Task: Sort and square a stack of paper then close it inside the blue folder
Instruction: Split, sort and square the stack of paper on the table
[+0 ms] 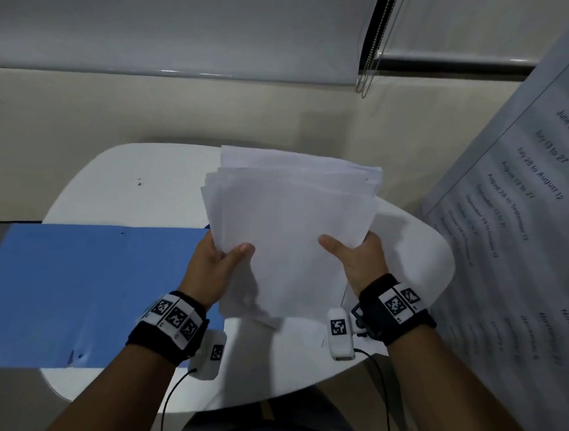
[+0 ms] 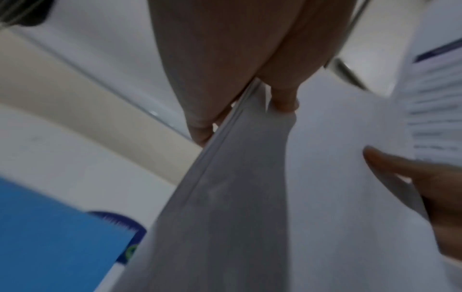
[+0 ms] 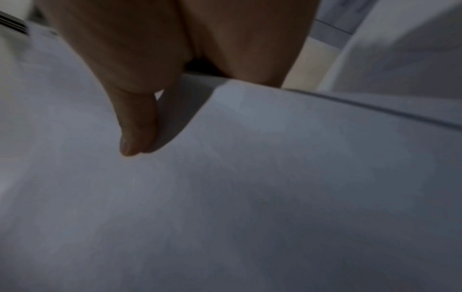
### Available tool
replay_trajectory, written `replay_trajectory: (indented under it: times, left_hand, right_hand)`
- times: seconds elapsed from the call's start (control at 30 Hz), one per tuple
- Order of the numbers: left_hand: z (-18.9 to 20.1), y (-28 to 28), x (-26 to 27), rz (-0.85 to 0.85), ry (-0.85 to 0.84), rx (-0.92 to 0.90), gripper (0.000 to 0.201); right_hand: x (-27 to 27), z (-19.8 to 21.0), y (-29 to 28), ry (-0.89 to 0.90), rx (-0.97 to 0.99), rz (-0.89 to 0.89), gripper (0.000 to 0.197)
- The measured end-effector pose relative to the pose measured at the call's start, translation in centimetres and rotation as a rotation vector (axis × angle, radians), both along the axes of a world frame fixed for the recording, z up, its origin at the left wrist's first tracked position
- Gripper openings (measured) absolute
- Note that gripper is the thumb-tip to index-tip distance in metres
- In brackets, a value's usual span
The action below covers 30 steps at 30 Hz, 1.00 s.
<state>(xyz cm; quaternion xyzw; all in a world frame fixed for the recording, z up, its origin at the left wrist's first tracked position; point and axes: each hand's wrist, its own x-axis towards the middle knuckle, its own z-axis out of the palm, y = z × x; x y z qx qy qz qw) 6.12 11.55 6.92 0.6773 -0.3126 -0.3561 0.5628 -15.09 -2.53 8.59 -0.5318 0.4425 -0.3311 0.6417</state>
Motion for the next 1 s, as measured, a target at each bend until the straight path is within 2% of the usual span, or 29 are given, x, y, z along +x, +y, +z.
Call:
replay_trajectory:
  times: [0.1,0.2,0.27,0.37,0.43,0.53,0.63,0.73,1.0]
  left_hand:
    - [0.5,-1.3,-0.4,0.018,-0.157,-0.045,0.021]
    - [-0.5,-1.9,-1.1,0.047,-0.101,-0.017,0.024]
    - [-1.3,-2.2,-1.2,0.069,-0.021,0.009,0.040]
    - [-0.8,-2.5,-1.3,0.097,0.136,-0.080,0.070]
    - [0.0,-2.9,-1.7,0.117,0.199,-0.166,0.074]
    - [1.2,-3.5,-2.4,0.178,0.218,-0.208,0.061]
    - [1.9,-4.5,-3.0,0.258,0.148,-0.168,0.035]
    - [2.1,-4.9,-3.0,0.294,0.077,-0.196,0.025]
    - [2.2,-5.3,-2.3,0.289,0.025,-0.237,0.022]
  right_hand:
    - [-0.1,1.4,0.0,-0.040,-0.084,-0.073,0.019]
    - [-0.3,0.5,0.3,0.025,-0.078,-0.073,0.018]
    - [-0.3,0.3,0.6,0.066,-0.087,-0.057,0.024]
    - [-0.1,0.8,0.7,-0.004,-0.128,-0.087,0.034]
    - [0.2,1.5,0.6,-0.041,-0.190,-0.120,0.034]
    - [0.9,2.1,0.6,-0.078,-0.246,-0.189,0.025]
    - [1.3,2.1,0.6,-0.080,-0.272,-0.248,0.017]
    - [1.4,2.1,0.6,-0.076,-0.289,-0.269,0.015]
    - [0.9,1.6,-0.4,-0.082,-0.239,-0.309,0.020]
